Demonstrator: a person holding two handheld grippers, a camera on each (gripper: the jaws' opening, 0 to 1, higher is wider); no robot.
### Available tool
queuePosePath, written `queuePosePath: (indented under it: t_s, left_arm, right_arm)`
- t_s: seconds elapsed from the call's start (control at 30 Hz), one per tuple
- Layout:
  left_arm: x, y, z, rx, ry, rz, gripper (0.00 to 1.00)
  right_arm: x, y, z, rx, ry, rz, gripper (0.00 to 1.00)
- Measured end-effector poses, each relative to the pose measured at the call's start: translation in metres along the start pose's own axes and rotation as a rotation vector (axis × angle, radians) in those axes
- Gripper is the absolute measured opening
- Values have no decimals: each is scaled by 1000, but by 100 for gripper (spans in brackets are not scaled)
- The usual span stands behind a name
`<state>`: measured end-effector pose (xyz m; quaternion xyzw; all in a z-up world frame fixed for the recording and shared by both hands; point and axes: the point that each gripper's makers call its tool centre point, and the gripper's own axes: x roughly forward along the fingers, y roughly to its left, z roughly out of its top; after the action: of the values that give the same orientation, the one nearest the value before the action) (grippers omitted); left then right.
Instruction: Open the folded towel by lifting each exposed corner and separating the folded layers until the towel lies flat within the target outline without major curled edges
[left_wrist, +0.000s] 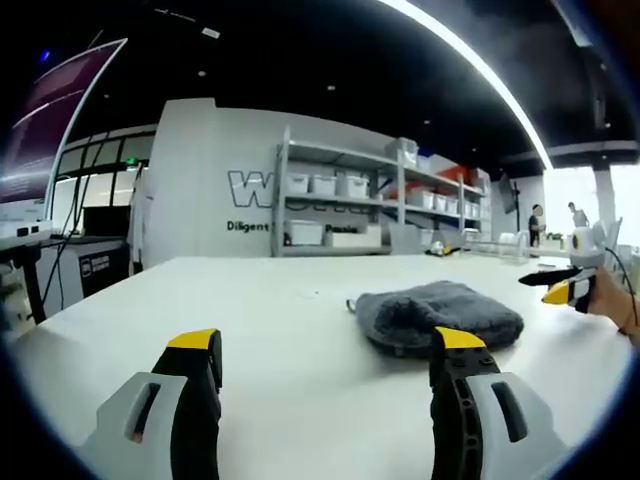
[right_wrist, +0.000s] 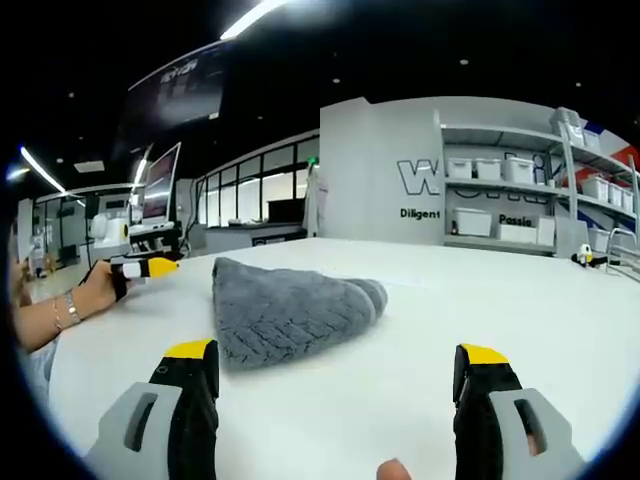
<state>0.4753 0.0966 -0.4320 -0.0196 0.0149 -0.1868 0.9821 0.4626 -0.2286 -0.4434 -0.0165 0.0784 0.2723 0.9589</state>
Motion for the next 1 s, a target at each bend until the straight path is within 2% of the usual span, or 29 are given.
queuePosePath:
  t_s: [0.2,0.27,0.37,0.57,0.6,0.63,0.73,0.8,0.83,1.0]
  left_arm:
    - [-4,-1,-3,-4,1,3,83]
    - [-7,-2,-3,-4,-2,6,83]
    - [-9,-2,-5,-8,-1,17,83]
    - [-15,-2,-7,-22,-4,42,84]
    - [-16,-2,-3,-39,-24,38,84]
    - [-12,9,6,-72,-59,52,84]
    - [-4,27,6,-101,-44,58,84]
    - [1,30,6,-110,-37,62,84]
    - [5,33,6,-112,-35,61,84]
    - [15,44,8,-116,-28,82,83]
  right_arm:
    - [-1,0,2,-2,0,2,99]
    - [-2,4,7,-7,-14,10,99]
    - [-4,8,16,-26,-43,15,99]
    - [1,13,21,-77,-35,19,99]
    - [1,13,23,-84,-42,16,99]
    - [2,14,26,-92,-48,19,99]
    - [2,19,29,-89,-60,17,97]
    - [1,22,34,-92,-68,14,96]
    - [1,29,43,-100,-87,22,95]
    - [9,65,55,-184,-61,72,91]
